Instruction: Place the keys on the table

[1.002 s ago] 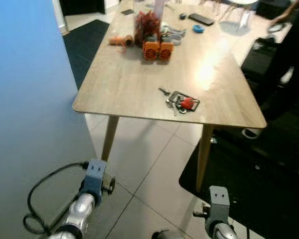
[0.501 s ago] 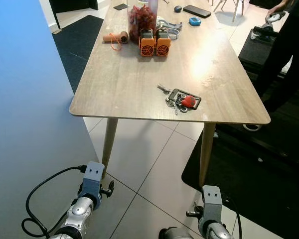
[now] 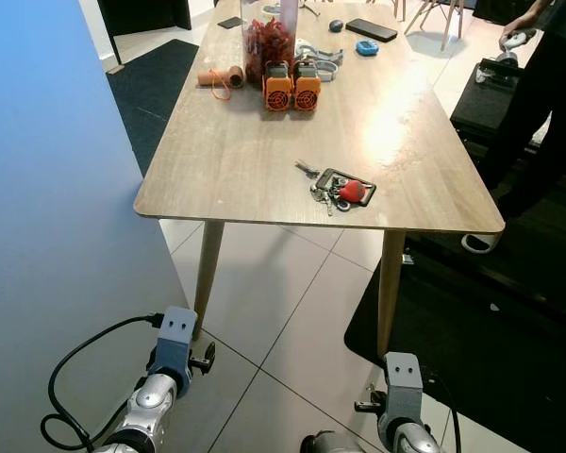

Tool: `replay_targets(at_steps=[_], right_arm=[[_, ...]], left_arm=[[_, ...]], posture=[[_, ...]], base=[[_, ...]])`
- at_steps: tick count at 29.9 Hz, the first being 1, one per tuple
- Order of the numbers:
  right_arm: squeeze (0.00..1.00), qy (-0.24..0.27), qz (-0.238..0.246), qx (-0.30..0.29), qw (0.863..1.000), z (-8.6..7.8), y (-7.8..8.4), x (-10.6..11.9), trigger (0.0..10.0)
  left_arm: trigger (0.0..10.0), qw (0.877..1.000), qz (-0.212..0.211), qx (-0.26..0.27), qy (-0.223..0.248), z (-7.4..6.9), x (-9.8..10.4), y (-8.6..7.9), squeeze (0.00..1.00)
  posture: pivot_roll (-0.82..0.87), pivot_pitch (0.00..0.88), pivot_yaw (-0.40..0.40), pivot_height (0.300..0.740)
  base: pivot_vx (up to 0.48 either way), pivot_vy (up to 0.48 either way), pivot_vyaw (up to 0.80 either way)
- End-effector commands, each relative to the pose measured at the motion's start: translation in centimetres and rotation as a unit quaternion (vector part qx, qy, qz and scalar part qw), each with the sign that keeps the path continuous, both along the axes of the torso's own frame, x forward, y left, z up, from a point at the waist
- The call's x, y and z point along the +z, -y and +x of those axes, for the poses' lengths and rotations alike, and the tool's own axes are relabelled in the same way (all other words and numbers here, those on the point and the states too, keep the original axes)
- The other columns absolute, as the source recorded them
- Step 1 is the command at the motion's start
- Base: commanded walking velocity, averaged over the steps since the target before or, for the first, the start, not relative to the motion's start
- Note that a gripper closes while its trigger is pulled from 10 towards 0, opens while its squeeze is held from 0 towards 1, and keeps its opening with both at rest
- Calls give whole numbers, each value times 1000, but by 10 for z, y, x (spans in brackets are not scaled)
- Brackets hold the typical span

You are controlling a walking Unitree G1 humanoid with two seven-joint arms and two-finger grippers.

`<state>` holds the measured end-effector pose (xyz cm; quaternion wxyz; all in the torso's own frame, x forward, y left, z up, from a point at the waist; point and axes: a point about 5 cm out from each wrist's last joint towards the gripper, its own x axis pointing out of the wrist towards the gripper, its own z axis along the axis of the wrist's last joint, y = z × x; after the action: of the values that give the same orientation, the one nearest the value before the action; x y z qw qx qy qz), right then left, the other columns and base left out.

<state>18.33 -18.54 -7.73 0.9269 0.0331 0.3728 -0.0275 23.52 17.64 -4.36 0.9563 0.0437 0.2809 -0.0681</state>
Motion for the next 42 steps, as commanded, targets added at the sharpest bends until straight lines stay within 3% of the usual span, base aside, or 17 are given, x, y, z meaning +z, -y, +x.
replay_targets(at_steps=[1,14,33,42], right_arm=[[0,-8,-1,1,1000,-4,1,-2,10000],[0,-6,-2,6,1000,-3,2,-1,10000],[0,-4,0,5,1000,-3,1,-1,10000],[0,-5,1,5,1000,-4,0,-2,10000]], left_arm=[[10000,1000,-8,4,-12,-3,-3,4,0],[10000,1000,-11,6,-12,-2,-3,6,0],[10000,1000,-13,7,-10,-1,-3,5,0],[10000,1000,-19,18,1,-2,-2,3,0]], posture=[[38,79,-11,740],[37,70,-15,740],[39,73,-10,740],[40,75,-12,740]], base=[[0,0,0],[0,0,0],[294,0,0],[0,0,0]])
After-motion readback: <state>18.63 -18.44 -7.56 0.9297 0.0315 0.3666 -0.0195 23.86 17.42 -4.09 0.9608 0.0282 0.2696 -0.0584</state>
